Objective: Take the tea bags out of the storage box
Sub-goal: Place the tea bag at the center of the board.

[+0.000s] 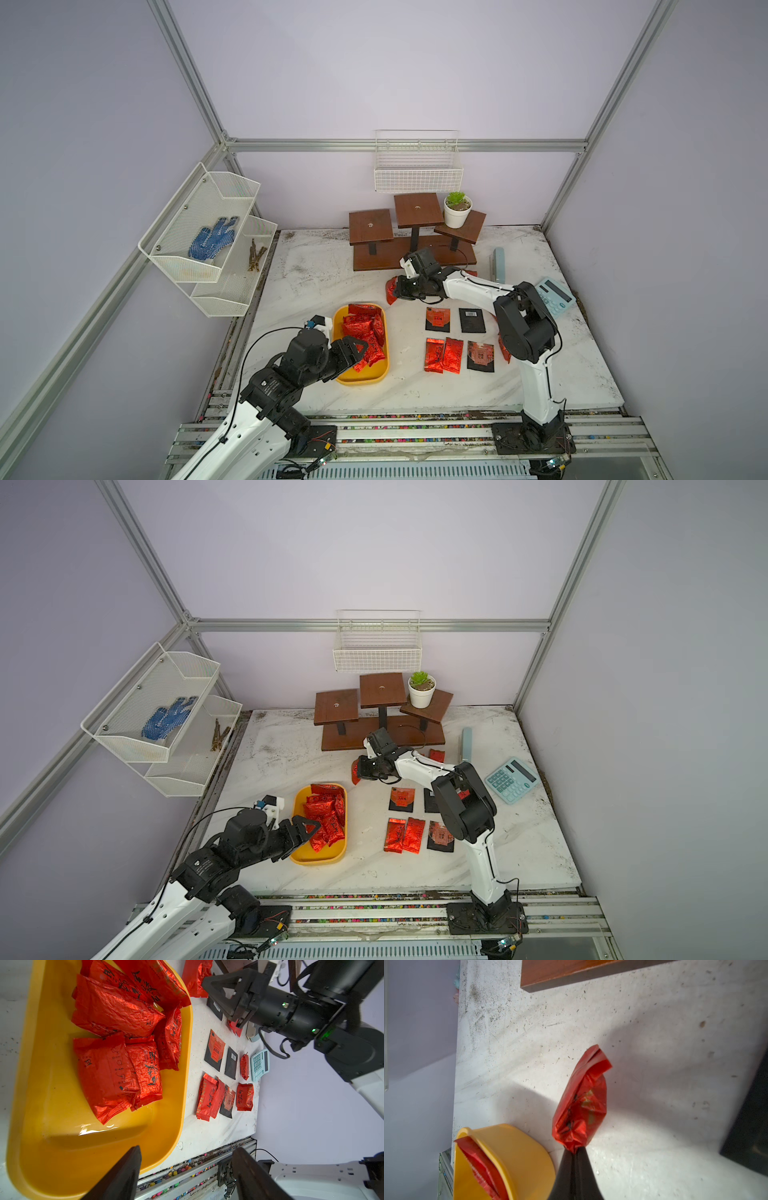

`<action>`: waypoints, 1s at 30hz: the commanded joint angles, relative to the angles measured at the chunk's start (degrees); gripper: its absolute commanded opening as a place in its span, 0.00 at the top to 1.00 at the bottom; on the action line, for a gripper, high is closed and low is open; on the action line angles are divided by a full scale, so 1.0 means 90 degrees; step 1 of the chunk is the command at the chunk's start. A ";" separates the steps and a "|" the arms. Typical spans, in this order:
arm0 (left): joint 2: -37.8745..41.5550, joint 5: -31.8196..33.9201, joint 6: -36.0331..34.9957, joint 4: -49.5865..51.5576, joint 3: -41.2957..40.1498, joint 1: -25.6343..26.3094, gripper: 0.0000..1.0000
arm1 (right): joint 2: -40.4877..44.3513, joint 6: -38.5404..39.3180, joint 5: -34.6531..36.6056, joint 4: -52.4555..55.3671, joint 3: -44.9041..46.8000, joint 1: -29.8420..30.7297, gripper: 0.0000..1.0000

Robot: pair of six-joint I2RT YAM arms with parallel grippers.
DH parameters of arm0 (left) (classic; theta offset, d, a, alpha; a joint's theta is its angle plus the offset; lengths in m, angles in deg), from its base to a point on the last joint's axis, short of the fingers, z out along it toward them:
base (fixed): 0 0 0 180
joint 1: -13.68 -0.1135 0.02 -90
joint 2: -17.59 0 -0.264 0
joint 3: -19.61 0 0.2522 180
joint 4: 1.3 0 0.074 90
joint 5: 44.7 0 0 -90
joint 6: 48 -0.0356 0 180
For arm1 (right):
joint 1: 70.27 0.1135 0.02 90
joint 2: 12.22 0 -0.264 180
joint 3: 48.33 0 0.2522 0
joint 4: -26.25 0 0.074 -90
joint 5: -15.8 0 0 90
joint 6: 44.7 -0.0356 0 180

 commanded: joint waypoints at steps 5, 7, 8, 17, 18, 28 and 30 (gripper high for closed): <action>-0.0012 0.0171 0.0061 0.0187 0.0097 0.0040 0.26 | -0.0134 0.0144 0.0292 0.0334 0.0093 -0.0376 0.92; -0.0182 0.0152 0.0016 0.0126 0.0157 0.0039 0.26 | 0.0004 0.0074 0.0377 0.0324 0.0320 -0.0560 0.87; -0.0270 0.0135 -0.0003 0.0100 0.0194 0.0035 0.26 | 0.0071 0.0050 0.0401 0.0325 0.0406 -0.0627 0.85; -0.1206 0.0355 -0.0437 0.0080 0.0716 0.0036 0.26 | 0.1149 0.0273 0.0366 0.0335 0.0894 -0.0719 0.66; -0.1374 0.0439 -0.0520 0.0148 0.0813 0.0037 0.26 | 0.1295 0.0278 0.0306 0.0308 0.0957 -0.0707 0.66; -0.3199 0.1197 -0.1289 0.0572 0.1877 0.0040 0.32 | 0.2997 0.0484 0.0366 0.0346 0.1840 -0.0504 0.66; -0.3535 0.1315 -0.1352 0.0529 0.2037 0.0040 0.34 | 0.3351 0.0563 0.0497 0.0423 0.2044 -0.0414 0.66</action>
